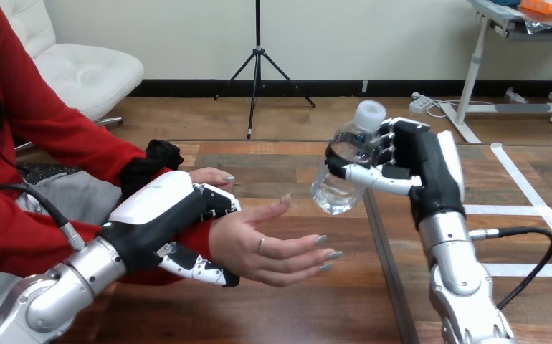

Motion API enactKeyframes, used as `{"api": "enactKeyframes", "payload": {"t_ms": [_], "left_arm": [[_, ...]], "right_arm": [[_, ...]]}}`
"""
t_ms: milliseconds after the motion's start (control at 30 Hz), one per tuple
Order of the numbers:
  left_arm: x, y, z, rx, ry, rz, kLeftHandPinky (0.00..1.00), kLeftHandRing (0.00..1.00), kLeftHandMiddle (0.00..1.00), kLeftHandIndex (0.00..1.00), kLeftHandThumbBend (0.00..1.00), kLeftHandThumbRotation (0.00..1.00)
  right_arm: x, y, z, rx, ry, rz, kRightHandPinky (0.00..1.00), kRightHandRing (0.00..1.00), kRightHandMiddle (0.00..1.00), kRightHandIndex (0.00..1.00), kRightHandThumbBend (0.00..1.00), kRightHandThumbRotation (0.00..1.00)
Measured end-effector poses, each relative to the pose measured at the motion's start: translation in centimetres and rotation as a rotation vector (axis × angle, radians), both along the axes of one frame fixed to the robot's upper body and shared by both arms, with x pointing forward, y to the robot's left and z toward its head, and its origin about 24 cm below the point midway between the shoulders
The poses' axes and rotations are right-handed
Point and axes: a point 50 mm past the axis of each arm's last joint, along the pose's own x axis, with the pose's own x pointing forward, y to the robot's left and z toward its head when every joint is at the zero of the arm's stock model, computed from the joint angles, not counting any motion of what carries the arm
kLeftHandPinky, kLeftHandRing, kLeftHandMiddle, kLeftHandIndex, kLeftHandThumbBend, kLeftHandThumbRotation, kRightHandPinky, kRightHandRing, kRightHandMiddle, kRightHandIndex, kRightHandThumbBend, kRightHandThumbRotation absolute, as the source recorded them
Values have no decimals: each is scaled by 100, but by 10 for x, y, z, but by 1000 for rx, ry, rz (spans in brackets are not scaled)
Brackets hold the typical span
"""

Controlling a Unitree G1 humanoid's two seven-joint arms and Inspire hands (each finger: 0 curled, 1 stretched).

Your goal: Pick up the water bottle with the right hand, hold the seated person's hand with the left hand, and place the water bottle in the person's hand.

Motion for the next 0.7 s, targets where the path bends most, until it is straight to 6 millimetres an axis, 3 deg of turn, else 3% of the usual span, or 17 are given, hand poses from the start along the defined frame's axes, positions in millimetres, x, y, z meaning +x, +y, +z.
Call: {"api": "enactKeyframes", "payload": {"t_ms": [700], "left_arm": [[3, -14, 6, -46, -33, -28, 26, 34, 44, 48, 69, 17]], "right_arm": [[-6, 23, -24, -9, 61, 58, 25, 31, 37, 42, 88, 0]]}}
